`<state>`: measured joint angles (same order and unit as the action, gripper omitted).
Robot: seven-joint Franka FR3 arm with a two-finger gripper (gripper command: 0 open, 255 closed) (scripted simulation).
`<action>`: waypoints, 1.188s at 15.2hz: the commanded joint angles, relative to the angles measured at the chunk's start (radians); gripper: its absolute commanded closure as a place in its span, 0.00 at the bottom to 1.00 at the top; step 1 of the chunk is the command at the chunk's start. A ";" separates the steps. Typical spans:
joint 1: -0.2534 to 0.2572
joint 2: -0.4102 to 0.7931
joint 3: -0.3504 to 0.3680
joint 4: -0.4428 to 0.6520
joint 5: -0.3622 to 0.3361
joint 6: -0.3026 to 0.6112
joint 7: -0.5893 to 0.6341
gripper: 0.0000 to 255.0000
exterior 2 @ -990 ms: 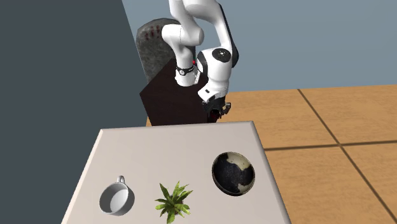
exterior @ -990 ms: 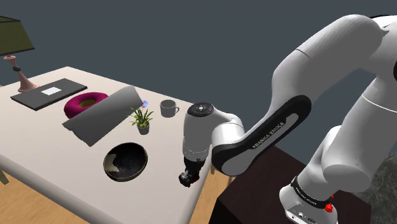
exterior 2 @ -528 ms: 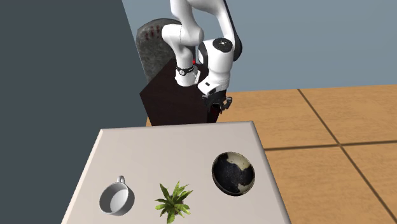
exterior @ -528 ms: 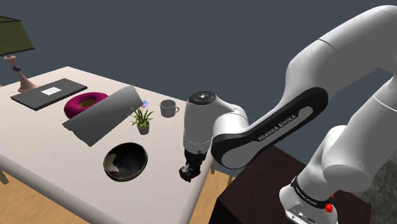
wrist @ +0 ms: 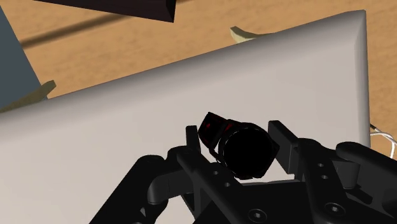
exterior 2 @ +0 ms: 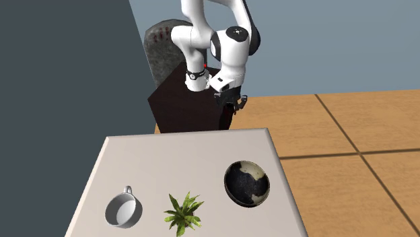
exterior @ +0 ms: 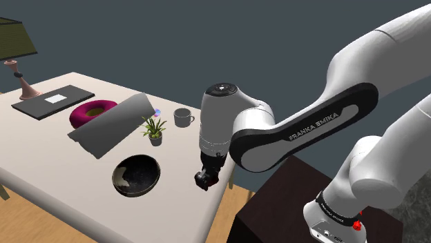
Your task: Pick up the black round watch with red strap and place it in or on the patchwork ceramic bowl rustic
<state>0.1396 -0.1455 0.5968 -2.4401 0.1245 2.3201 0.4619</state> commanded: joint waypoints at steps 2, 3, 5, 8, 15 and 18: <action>0.004 -0.032 -0.007 0.017 0.017 -0.045 -0.013 1.00; 0.005 -0.041 -0.010 0.023 0.022 -0.060 -0.017 1.00; -0.006 0.001 -0.004 0.065 -0.008 -0.064 0.001 1.00; -0.027 0.135 0.008 0.194 -0.104 -0.079 0.058 1.00; 0.016 0.438 -0.019 0.538 -0.301 -0.174 0.163 1.00; 0.061 0.564 -0.045 0.710 -0.360 -0.236 0.183 1.00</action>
<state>0.1875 0.3831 0.5587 -1.7794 -0.2190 2.1026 0.6382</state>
